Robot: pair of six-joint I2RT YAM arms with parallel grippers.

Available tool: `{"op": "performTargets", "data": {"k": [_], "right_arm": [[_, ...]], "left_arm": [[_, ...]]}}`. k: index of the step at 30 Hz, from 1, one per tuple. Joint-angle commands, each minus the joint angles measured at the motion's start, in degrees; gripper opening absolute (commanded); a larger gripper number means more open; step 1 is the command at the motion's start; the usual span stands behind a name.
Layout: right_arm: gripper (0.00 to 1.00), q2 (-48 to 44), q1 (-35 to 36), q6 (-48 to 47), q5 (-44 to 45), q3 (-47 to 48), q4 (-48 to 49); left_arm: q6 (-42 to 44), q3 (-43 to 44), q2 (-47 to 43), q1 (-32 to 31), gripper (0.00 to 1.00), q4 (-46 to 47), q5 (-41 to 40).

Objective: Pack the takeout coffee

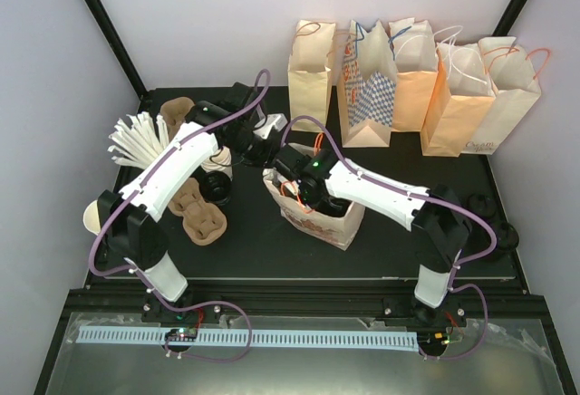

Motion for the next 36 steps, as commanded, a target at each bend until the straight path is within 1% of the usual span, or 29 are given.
{"op": "performTargets", "data": {"k": [1, 7, 12, 15, 20, 25, 26, 27, 28, 29, 30, 36], "right_arm": [[0.33, 7.0, 0.2, -2.9, -4.9, -2.0, 6.7], [0.35, 11.2, 0.2, -1.5, -7.6, -2.9, 9.2], [0.36, 15.1, 0.2, -1.0, -8.7, -2.3, 9.3], [0.36, 15.3, 0.2, -1.2, -8.9, -2.5, 10.2], [0.38, 7.9, 0.2, -3.1, -8.9, -6.4, 16.8], [0.43, 0.5, 0.2, -5.2, -8.4, -9.1, 20.9], [0.46, -1.0, 0.2, -5.4, -7.8, -9.7, 22.0], [0.55, -2.4, 0.2, -5.4, -6.7, -10.4, 23.0], [0.79, -4.1, 0.2, -5.5, -5.7, -11.0, 24.0], [0.97, -5.4, 0.2, -5.8, -5.2, -11.4, 24.9], [1.0, -6.6, 0.2, -5.9, -4.5, -11.4, 25.3], [1.0, -11.7, 0.2, -6.0, -5.1, -9.2, 24.0]], "left_arm": [[-0.1, 2.8, 0.3, -1.5, 0.04, -1.5, 4.9], [0.2, 2.2, 0.5, -1.4, 0.04, -2.0, 4.3], [0.5, 2.0, 0.7, -1.3, 0.04, -2.5, 4.4], [0.6, 2.0, 0.7, -1.4, 0.04, -2.6, 4.5], [1.0, 2.4, 0.8, -1.4, 0.04, -3.0, 4.5], [1.0, 2.9, 0.5, -1.4, 0.04, -3.0, 4.9], [1.1, 2.8, 0.5, -1.3, 0.04, -3.0, 5.1], [1.0, 2.8, 0.5, -1.4, 0.04, -3.1, 5.3], [1.1, 2.8, 0.5, -1.4, 0.04, -3.2, 5.5], [1.2, 2.9, 0.5, -1.4, 0.04, -3.4, 5.5], [1.3, 2.9, 0.5, -1.4, 0.04, -3.5, 5.5], [1.6, 3.2, 0.2, -1.4, 0.03, -4.2, 5.3]]}}
